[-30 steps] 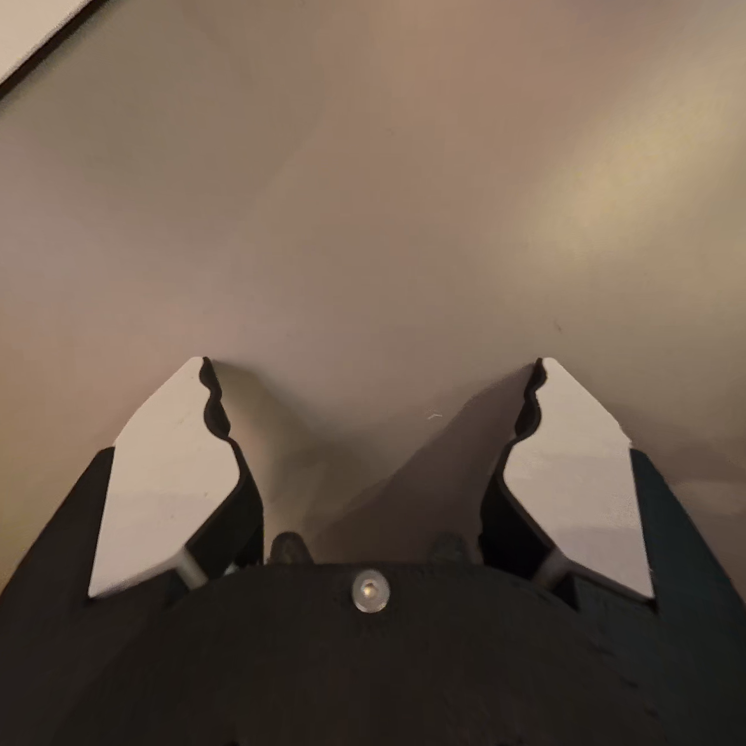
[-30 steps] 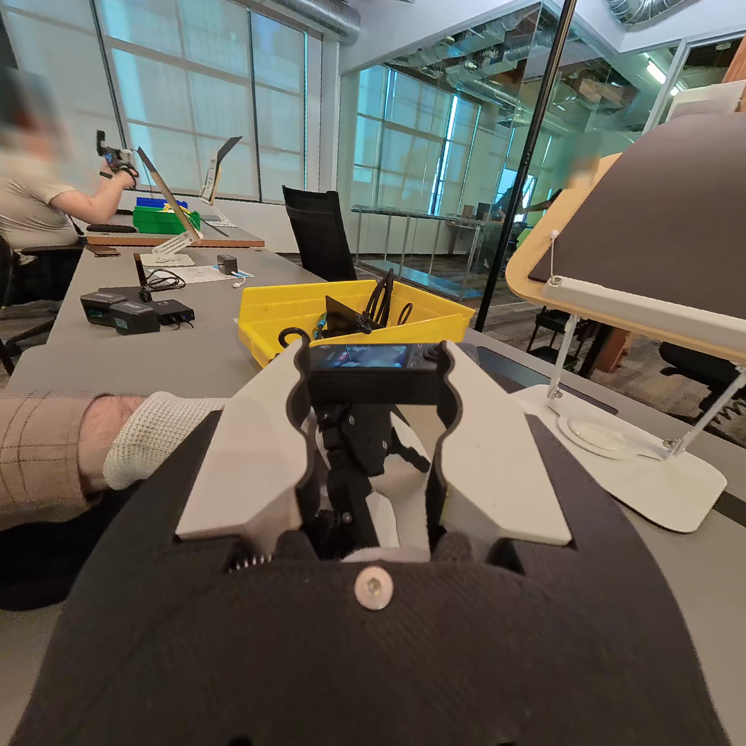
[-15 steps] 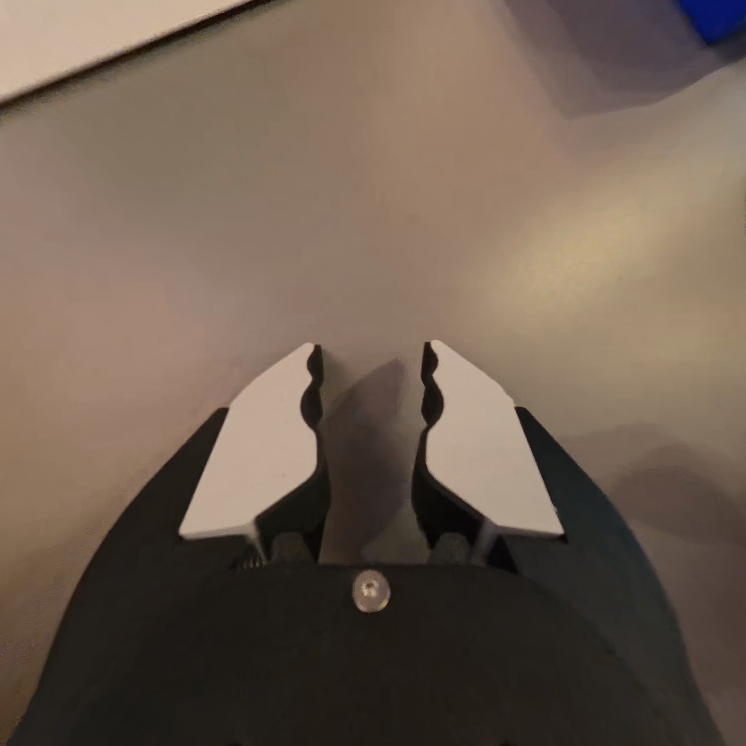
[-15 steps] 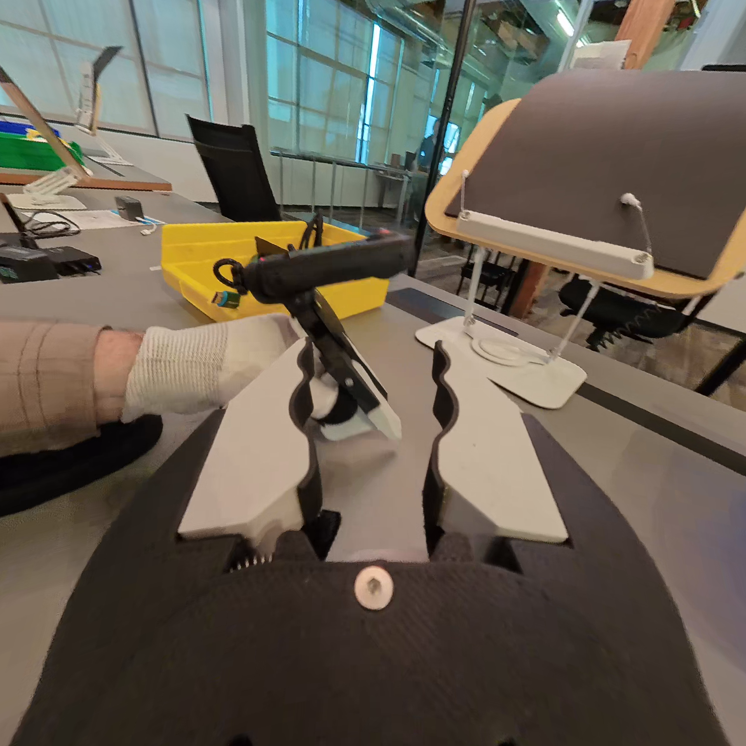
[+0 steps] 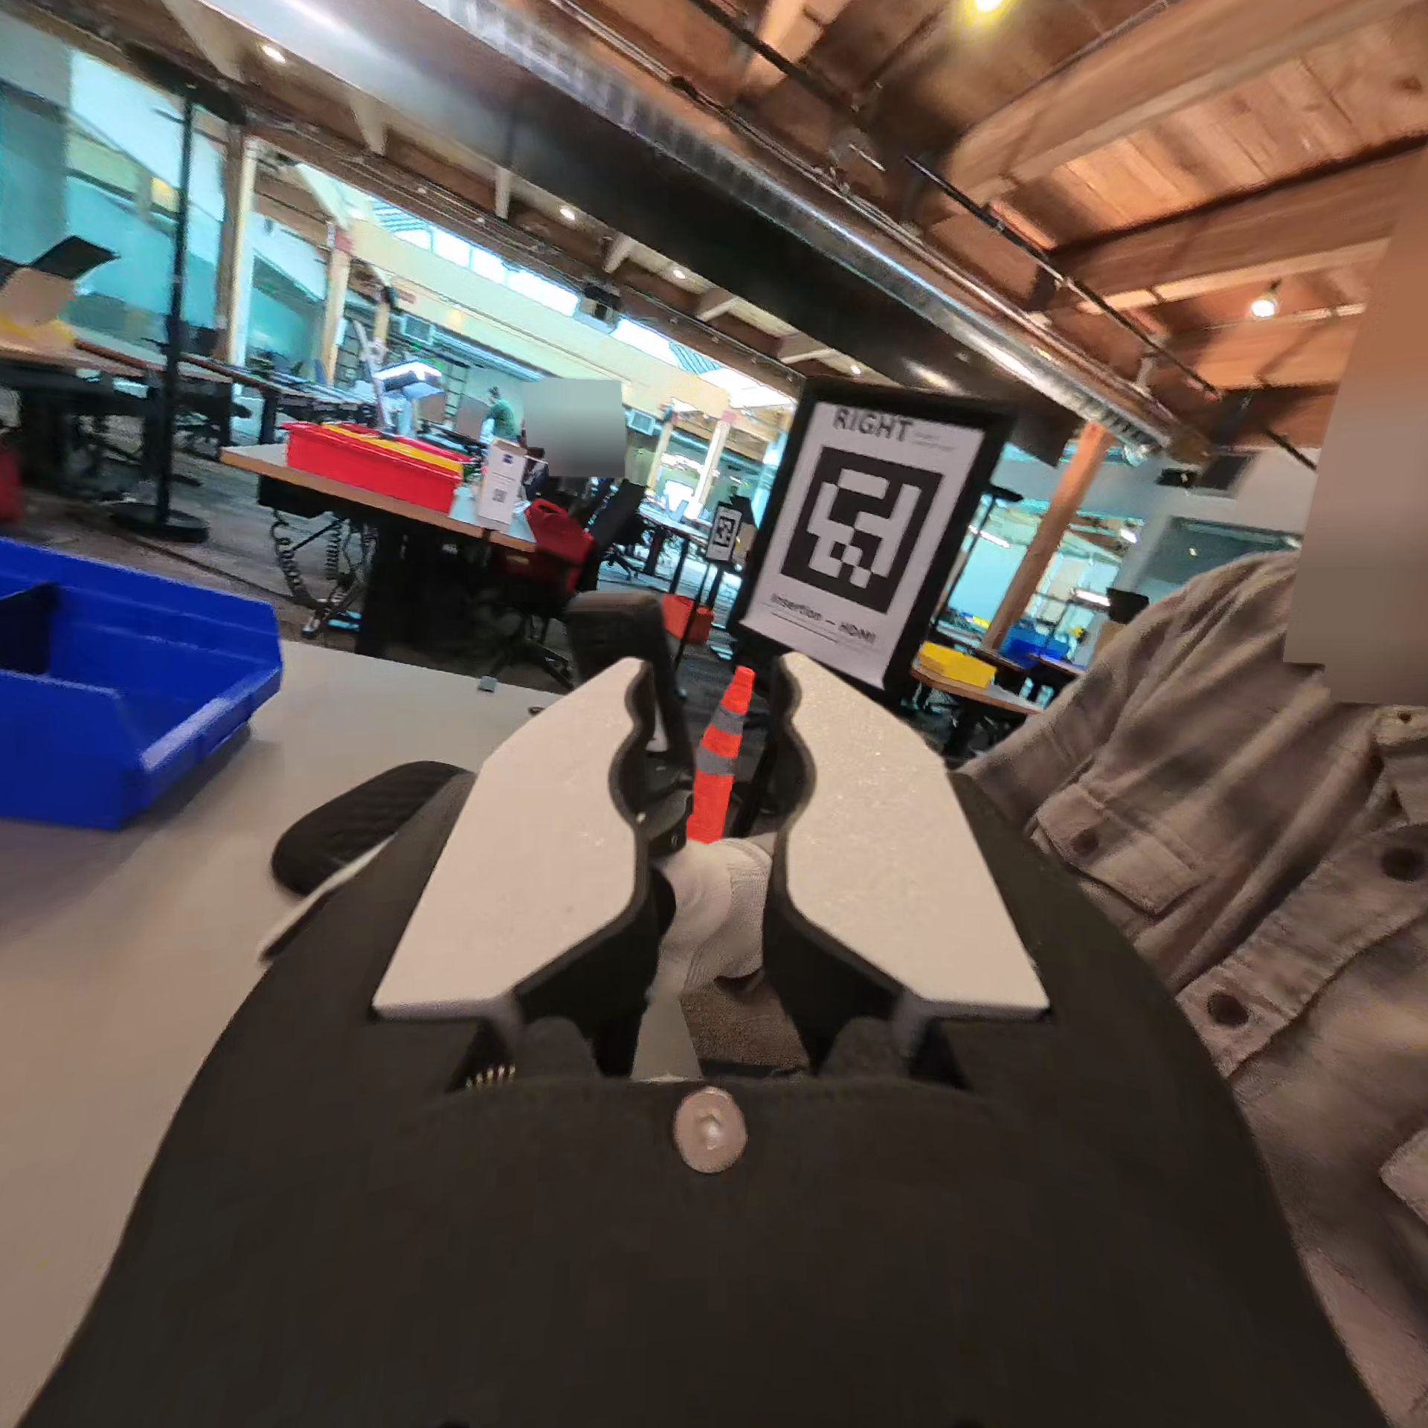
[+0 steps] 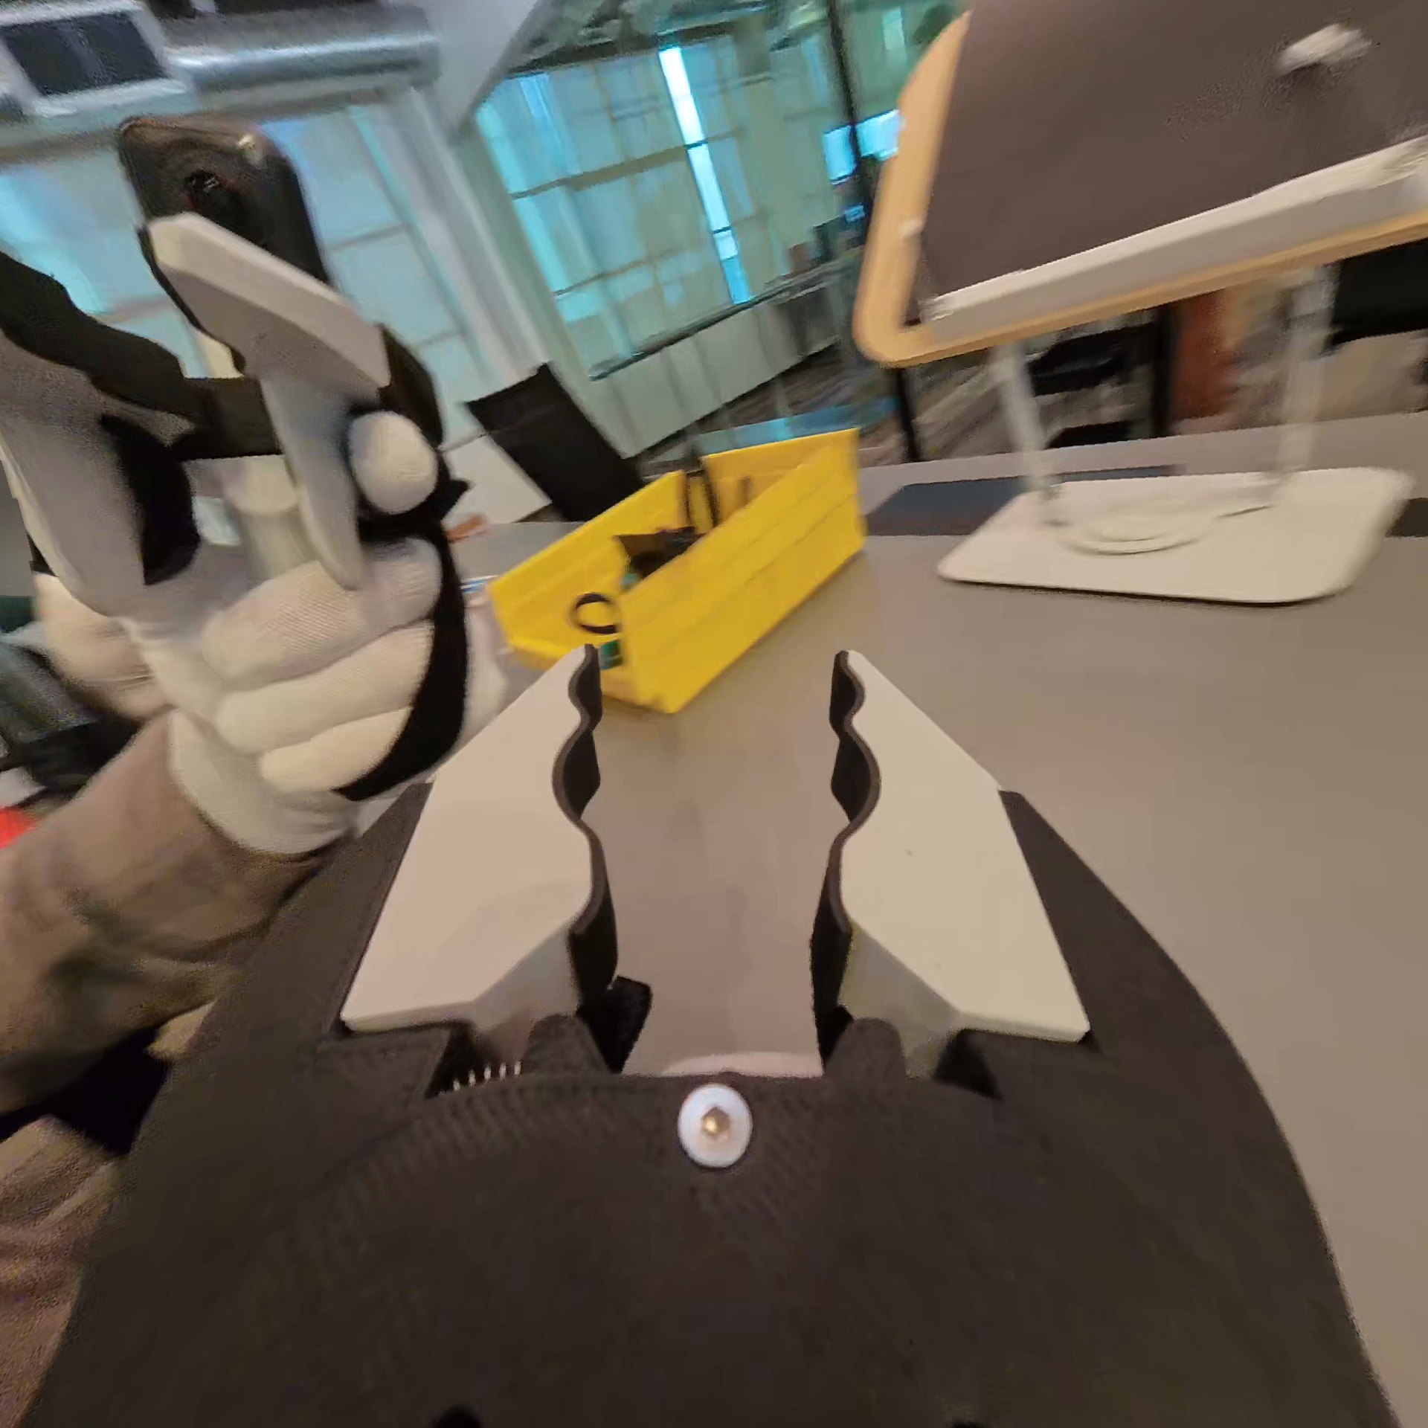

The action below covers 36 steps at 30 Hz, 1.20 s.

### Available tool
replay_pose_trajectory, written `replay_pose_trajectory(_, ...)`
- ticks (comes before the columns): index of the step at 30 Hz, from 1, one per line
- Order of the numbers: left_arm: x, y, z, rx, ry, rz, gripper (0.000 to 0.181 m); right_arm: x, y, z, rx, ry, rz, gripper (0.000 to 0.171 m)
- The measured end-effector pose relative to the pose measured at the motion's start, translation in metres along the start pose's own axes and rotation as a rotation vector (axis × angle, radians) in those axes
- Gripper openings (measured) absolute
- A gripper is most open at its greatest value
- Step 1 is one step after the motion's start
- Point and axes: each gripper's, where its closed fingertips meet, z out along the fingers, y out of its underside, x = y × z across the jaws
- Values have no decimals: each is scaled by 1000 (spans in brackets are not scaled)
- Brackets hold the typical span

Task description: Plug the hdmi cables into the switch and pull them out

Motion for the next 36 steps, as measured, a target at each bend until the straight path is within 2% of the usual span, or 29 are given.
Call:
replay_pose_trajectory(2, 10, 11, 8, -60, 12, 51, 28, -29, 13, 18, -57, -97, 18, 64)
replay_pose_trajectory(4, 8, 33, 16, -199, -19, 70, 37, -55, 12, 29, -36, -198, 69, 63)
replay_pose_trajectory(12, 29, 27, 16, -203, 52, 125, 41, -73, 6, 35, -47, -268, 55, 61)
replay_pose_trajectory(14, 35, 26, 15, -203, 69, 139, 43, -74, 6, 30, -72, -302, 60, 74)
replay_pose_trajectory(18, 57, 29, 17, -239, 152, 146, 48, -89, 9, 23, -71, -454, 186, 81)
replay_pose_trajectory(22, 64, 54, 29, -352, 139, 179, 59, -89, 13, 27, -66, -402, 112, 80)
replay_pose_trajectory(25, 68, 61, 39, -347, 143, 189, 63, -82, 13, 29, -82, -294, -19, 73)
replay_pose_trajectory(26, 69, 60, 41, -337, 136, 193, 63, -85, 11, 28, -76, -295, -50, 64)
replay_pose_trajectory(27, 71, 58, 41, -329, 141, 197, 63, -87, 10, 28, -75, -291, -61, 63)
replay_pose_trajectory(29, 81, 53, 39, -307, 187, 186, 49, -88, 9, 28, -89, -286, -53, 68)
replay_pose_trajectory(31, 93, 48, 38, -258, 253, 184, 41, -92, 10, 29, -108, -298, -46, 66)
replay_pose_trajectory(34, 117, 45, 36, -186, 383, 245, 10, -99, 14, 27, -141, -342, -11, 63)
replay_pose_trajectory(36, 133, 45, 35, -171, 459, 261, 0, -104, 14, 25, -155, -382, 1, 65)
